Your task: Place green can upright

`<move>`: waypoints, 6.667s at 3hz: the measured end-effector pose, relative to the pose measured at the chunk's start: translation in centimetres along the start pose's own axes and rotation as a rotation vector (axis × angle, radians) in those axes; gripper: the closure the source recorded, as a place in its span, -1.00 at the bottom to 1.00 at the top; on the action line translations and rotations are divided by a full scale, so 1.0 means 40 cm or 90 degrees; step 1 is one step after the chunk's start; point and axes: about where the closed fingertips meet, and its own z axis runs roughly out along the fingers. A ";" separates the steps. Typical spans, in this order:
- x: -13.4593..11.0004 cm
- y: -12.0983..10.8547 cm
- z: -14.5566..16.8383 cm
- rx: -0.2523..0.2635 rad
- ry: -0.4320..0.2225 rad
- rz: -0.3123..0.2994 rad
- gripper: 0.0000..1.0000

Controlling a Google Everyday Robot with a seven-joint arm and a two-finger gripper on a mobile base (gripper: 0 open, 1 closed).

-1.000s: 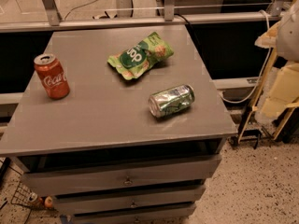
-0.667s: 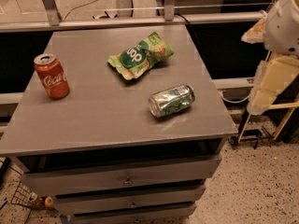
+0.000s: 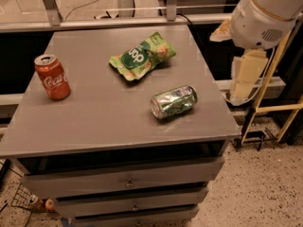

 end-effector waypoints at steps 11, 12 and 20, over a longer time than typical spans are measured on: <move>-0.092 -0.054 0.334 -0.124 0.036 -0.220 0.88; -0.093 -0.087 0.294 -0.091 0.040 -0.236 1.00; 0.005 -0.295 0.090 0.269 0.205 -0.764 1.00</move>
Offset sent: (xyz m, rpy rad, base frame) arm 0.0213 0.0431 -0.1047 -0.1157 0.1518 0.2623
